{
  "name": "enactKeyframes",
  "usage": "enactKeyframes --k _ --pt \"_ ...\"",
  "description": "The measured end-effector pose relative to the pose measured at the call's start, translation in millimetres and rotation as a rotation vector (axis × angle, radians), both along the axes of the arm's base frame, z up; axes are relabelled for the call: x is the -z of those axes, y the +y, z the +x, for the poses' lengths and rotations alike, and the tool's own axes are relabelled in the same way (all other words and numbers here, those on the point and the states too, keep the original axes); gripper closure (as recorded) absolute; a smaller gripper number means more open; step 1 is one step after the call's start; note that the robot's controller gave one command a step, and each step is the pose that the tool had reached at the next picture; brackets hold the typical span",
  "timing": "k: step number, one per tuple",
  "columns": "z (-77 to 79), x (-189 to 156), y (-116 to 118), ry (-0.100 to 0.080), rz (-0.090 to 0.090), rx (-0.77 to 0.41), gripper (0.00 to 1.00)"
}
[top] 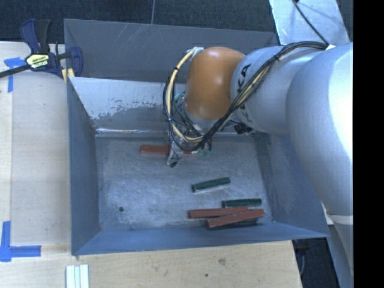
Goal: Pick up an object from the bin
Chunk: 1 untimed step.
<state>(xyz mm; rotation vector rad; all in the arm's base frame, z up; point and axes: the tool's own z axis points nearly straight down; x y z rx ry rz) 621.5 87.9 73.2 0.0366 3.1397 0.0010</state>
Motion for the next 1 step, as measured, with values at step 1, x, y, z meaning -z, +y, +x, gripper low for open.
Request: enactKeyframes --k 1 --pt "-13.0 -155.5 -29.6 -0.011 -0.001 -0.119 1.0"
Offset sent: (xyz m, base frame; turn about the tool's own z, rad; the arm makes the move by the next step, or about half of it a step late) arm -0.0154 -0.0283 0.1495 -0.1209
